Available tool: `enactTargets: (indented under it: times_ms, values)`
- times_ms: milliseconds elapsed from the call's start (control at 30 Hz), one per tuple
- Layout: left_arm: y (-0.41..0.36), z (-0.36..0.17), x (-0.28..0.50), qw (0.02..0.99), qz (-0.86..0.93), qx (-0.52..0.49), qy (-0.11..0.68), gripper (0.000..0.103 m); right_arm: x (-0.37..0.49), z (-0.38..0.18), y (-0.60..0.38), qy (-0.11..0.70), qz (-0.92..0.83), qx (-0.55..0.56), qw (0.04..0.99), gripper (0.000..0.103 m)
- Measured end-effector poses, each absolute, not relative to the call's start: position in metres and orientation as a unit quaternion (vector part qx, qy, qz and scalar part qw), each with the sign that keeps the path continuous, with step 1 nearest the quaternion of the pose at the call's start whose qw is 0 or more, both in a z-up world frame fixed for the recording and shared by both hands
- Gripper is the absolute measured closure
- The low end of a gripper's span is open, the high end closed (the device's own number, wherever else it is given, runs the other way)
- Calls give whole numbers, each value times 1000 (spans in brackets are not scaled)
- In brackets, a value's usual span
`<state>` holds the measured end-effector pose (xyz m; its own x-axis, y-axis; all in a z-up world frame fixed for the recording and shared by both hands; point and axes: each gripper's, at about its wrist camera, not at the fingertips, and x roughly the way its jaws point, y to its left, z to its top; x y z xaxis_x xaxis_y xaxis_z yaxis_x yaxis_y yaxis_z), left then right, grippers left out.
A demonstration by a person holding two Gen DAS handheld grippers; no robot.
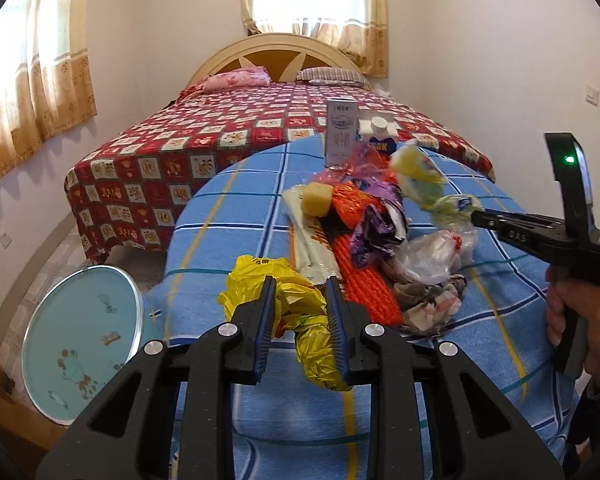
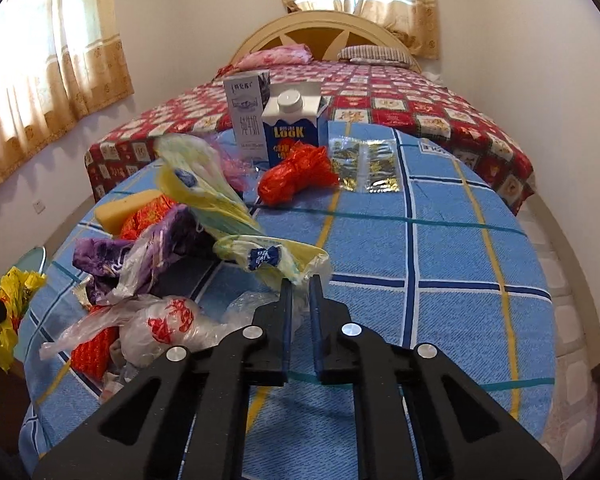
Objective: Collect trash
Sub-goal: 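Carry both items over the blue bin and open both tools to drop them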
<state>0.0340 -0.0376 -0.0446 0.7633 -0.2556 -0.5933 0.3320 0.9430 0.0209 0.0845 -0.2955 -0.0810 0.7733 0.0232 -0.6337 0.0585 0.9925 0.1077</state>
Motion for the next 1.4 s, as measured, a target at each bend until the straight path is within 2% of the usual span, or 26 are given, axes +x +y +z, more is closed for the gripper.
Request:
enactTargets:
  times_ms: [233,500,1400]
  values:
    - [-3,-40,39,944,-96,83,305,78,70,-45,-290,289,-12,63,955,95]
    - [60,-41,45,944,-17,79,320,78,88,-22,-210,283,63,12,957,95]
    - [172,-64,53,923,116,73,359,78,136,-50,-13,313,200,-110,922,95]
